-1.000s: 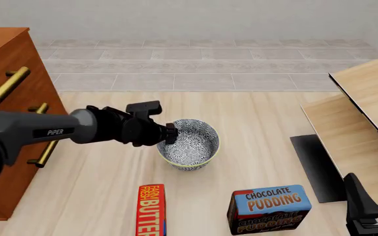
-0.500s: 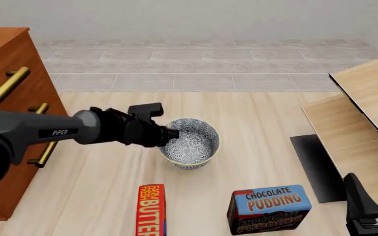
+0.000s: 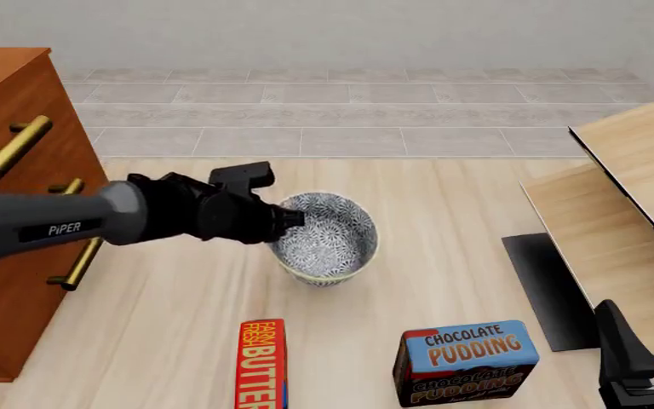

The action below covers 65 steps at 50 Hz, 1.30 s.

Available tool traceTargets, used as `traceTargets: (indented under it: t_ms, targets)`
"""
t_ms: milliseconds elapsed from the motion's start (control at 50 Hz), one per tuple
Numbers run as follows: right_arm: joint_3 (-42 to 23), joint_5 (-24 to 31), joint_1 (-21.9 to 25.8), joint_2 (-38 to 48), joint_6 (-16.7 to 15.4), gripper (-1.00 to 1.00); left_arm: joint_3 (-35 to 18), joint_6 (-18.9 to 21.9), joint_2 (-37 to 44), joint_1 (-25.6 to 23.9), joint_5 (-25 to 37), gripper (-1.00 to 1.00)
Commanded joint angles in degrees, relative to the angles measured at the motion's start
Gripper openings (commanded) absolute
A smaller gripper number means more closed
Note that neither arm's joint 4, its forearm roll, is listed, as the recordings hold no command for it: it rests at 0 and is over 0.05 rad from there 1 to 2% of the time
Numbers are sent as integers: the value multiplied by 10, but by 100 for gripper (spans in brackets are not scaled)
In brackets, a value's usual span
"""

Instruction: Close the top drawer of the cabinet and put the bowl on top of it.

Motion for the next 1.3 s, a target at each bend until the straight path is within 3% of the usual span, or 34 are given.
traceTargets:
  t_ms: [20,740,1300]
  targets:
    - [0,-1,0,0,0,100,1,-8,-55,-3,28,-100]
    - [0,-1,0,0,0,100,-11,-17,-263,34,151,-100]
    - [0,-1,0,0,0,100,-42,-21,-371,65,249,-100]
